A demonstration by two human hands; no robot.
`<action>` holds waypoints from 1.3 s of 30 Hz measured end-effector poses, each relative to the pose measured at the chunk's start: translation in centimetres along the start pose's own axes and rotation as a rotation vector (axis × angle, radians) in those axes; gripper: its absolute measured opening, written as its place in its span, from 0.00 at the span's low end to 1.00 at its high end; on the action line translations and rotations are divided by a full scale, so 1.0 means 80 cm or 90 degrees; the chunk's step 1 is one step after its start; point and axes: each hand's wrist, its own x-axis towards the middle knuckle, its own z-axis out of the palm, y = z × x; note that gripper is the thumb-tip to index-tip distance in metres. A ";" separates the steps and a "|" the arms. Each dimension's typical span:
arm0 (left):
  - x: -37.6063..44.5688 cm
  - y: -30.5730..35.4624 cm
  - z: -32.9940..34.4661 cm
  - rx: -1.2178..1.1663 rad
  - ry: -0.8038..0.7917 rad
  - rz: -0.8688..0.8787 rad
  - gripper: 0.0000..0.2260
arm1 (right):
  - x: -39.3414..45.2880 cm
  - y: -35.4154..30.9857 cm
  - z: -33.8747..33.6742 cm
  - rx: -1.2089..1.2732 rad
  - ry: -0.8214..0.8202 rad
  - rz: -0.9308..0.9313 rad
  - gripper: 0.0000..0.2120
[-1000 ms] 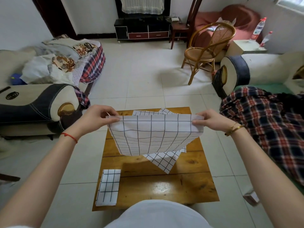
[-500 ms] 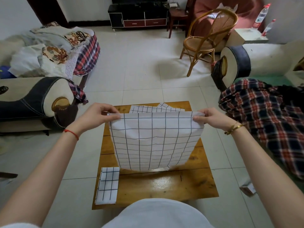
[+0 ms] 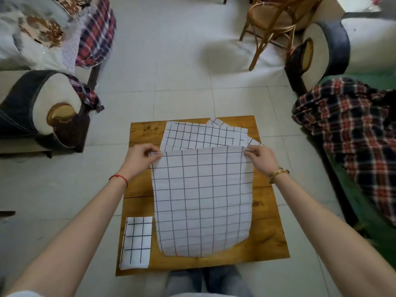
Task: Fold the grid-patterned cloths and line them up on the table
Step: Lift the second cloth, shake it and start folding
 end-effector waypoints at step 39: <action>-0.117 -0.149 0.187 0.015 -0.181 -0.192 0.06 | -0.058 0.189 0.149 -0.190 -0.175 0.010 0.11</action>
